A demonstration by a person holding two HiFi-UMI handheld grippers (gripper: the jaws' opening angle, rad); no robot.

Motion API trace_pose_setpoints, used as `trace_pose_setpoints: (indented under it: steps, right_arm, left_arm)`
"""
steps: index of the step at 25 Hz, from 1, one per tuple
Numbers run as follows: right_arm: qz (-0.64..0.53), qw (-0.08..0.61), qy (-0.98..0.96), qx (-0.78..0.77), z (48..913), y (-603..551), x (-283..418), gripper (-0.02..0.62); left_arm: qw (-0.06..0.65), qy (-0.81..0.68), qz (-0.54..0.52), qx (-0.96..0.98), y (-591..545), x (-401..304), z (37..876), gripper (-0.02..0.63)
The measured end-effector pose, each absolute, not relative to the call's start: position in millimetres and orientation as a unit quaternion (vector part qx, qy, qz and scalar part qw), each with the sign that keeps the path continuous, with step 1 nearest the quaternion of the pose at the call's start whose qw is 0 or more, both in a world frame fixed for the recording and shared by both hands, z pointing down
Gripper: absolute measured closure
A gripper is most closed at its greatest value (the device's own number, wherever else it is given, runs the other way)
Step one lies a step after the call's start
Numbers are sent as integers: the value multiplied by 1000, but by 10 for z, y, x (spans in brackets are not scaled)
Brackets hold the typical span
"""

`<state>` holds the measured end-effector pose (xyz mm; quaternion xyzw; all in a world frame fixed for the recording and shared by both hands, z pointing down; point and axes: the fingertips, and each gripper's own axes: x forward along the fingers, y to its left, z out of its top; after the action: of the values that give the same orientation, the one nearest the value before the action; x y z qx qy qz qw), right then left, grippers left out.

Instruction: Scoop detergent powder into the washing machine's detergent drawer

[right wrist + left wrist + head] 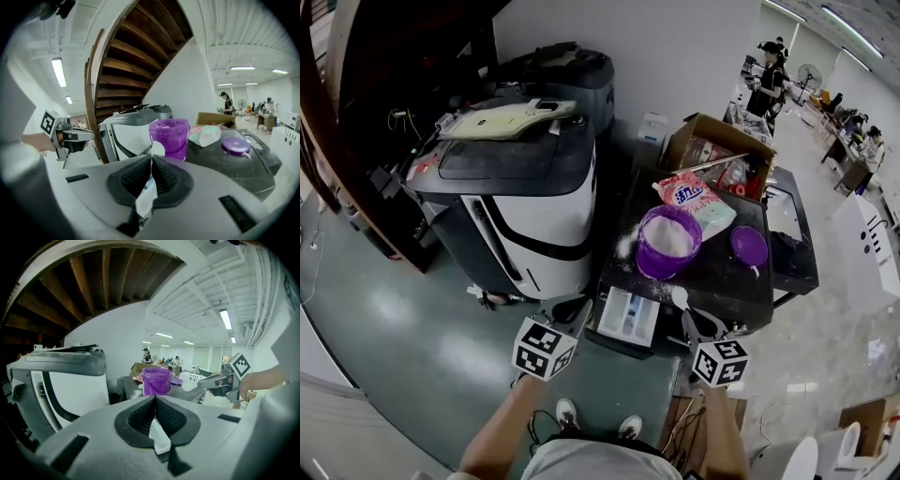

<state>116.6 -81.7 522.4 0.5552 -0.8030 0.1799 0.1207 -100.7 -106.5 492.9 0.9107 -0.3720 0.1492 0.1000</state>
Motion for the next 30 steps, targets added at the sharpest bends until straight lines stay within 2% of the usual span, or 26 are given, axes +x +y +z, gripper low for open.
trace_pose_setpoints:
  steps: [13,30]
  right_arm:
    - [124,42,-799,587,4181,-622,1499,592]
    - [56,17,-805,591,3528,-350,1503,592]
  left_arm:
    - [23,-360,105,927,-1144,-843,4133,597]
    - [-18,-354,76,932,-977,-832,3632,597]
